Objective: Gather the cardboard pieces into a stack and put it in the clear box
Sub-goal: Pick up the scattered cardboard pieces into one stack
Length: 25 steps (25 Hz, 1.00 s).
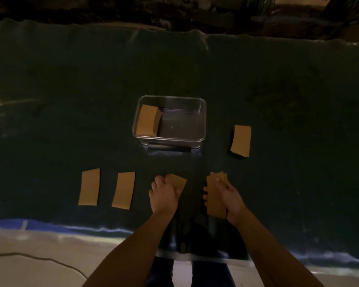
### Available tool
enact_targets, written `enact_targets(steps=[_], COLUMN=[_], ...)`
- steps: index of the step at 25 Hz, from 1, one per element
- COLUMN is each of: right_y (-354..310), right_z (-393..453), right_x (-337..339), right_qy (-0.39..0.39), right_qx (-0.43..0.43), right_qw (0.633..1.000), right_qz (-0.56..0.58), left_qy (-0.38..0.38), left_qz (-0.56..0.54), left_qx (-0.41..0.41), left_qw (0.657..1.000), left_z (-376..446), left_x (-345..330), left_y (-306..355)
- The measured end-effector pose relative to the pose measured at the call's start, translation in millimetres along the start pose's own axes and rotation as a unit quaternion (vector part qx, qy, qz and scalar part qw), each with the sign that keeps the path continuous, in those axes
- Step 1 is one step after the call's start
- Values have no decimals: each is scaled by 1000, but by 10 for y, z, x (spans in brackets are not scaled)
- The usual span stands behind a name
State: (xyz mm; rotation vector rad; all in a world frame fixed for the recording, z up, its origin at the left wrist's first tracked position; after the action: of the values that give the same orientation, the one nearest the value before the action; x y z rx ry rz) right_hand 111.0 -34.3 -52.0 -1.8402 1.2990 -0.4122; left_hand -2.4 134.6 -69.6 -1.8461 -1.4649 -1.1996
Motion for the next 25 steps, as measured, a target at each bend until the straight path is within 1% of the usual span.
enact_targets(steps=[1,3,5,6,8,9,10,11,13,17,18,19,20,21,22,23,24,25], right_y=[39,92,121,123,131,131,145,145,120,42,32,32,46,47,47,43,56,66], right_z=[1,6,6,5,11,8,14,12,-2,-59,-70,-77,-69,-70,-63,-66,-59,-49], right_x=[7,-15,-76,-145,-313,-423,-532,-646,-808,-965,-976,-979,-973,-962,-938,-918,-888,-859], right_qy=[11,21,17,7,-16,-33,-53,-70,-91,-118,-119,-117,-114,-108,-101,-97,-94,-90], right_qx=[1,16,23,22,11,5,4,3,4,10,10,10,9,7,6,3,0,-3], right_qw=[1000,999,999,998,998,998,997,997,996,992,992,992,992,993,994,994,994,994], right_qz=[-11,-26,-44,-54,-65,-59,-52,-41,-23,-41,-42,-43,-47,-48,-47,-46,-50,-56], left_qy=[-25,-86,-145,-177,-258,-297,-319,-325,-307,-277,-263,-234,-180,-105,-26,29,53,49], left_qz=[-49,-137,-208,-256,-372,-411,-435,-448,-469,-480,-471,-452,-411,-339,-250,-165,-98,-51], left_qx=[34,84,97,105,123,123,116,108,101,87,71,55,44,46,61,88,117,134], left_qw=[998,983,962,945,883,853,834,826,822,828,839,859,893,934,966,982,987,988], left_z=[46,147,235,234,118,50,6,-20,-40,-52,-47,-18,63,175,280,362,431,491], left_x=[-13,-3,29,45,47,25,1,5,67,155,216,299,389,480,574,642,655,618], left_y=[-33,-102,-156,-196,-203,-179,-170,-168,-173,-211,-216,-250,-341,-483,-670,-875,-1074,-1233])
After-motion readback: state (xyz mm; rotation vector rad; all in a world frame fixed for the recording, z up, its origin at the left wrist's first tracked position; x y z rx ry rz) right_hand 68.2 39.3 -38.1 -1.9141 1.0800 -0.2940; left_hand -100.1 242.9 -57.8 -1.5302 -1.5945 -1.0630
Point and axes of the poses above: each hand's wrist, its own z-axis towards the middle knuckle, its own x-axis out of the back of the hand, y = z × x, the point moved 8 cm from there along z, towards the middle knuckle, and after that the axes turned 14 degrees about x, right-handed, at the moved point
